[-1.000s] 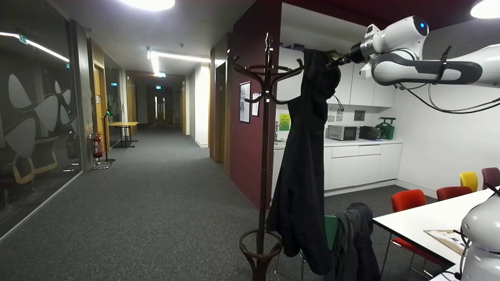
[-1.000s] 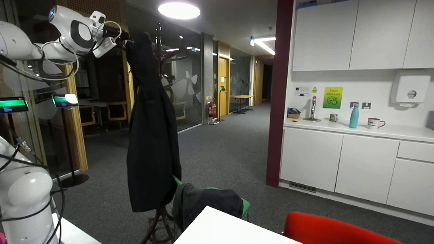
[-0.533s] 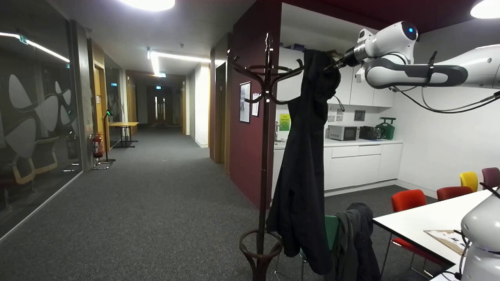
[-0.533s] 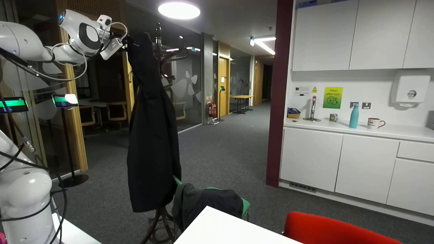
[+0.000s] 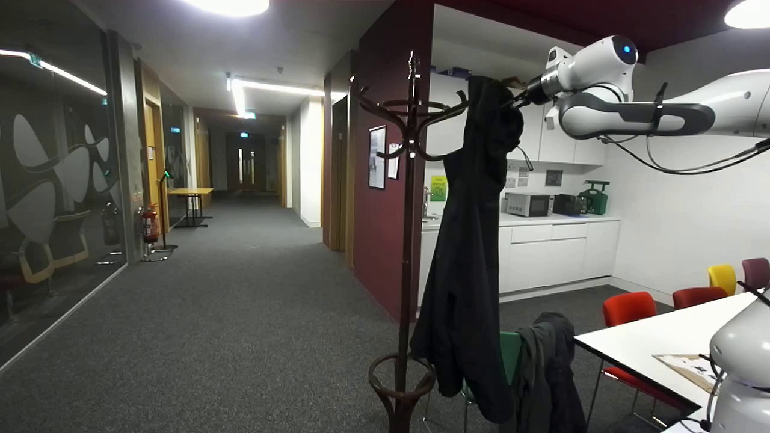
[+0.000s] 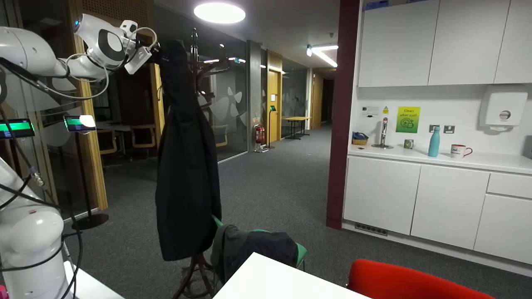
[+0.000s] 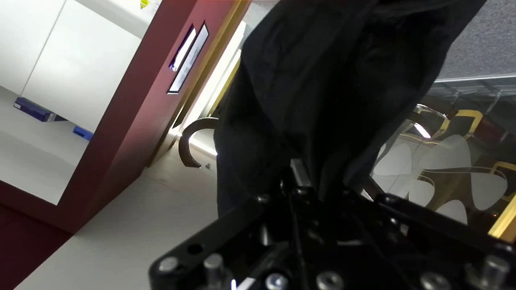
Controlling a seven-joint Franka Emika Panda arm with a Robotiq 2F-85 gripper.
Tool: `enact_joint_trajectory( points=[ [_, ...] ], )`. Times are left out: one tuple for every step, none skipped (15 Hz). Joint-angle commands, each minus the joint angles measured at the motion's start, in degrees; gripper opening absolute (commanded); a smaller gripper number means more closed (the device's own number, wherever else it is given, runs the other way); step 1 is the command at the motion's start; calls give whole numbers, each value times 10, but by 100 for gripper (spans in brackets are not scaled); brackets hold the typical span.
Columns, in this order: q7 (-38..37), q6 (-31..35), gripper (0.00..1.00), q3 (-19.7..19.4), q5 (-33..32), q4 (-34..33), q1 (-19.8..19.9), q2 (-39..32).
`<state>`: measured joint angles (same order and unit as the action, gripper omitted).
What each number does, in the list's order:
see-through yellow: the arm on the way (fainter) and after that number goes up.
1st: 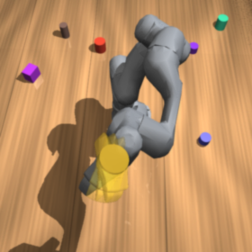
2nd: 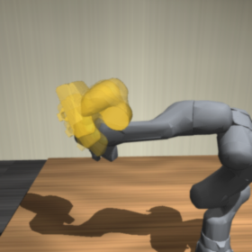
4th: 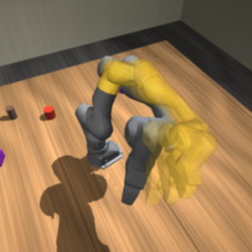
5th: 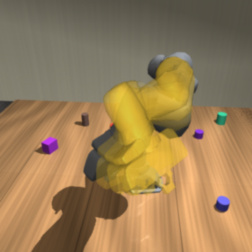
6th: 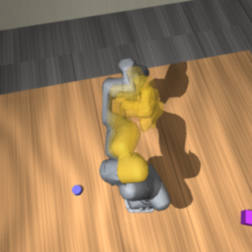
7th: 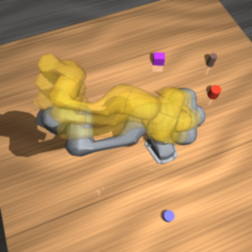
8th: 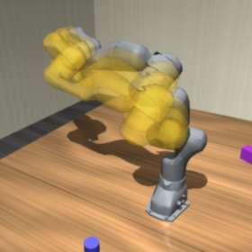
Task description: Hang the black hoodie on the backrest of the green chair.
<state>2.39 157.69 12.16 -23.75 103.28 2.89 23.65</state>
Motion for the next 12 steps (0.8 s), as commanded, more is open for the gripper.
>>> enact_joint_trajectory(
  points=[
    [-2,14,0,5,-26,-14,12,13],
    [-4,17,1,6,-30,-13,13,20],
    [-3,22,1,7,-32,-11,12,29],
    [-2,26,1,8,-34,-8,11,36],
    [-1,31,1,11,-36,-5,11,44],
    [-1,34,1,14,-38,-2,11,51],
    [0,37,1,16,-38,1,9,58],
    [-2,39,1,20,-40,5,10,66],
    [-5,42,1,24,-43,10,12,72],
    [-2,46,1,25,-41,16,8,79],
    [0,52,1,27,-40,22,5,85],
    [1,53,1,29,-39,30,3,91]
  ],
)
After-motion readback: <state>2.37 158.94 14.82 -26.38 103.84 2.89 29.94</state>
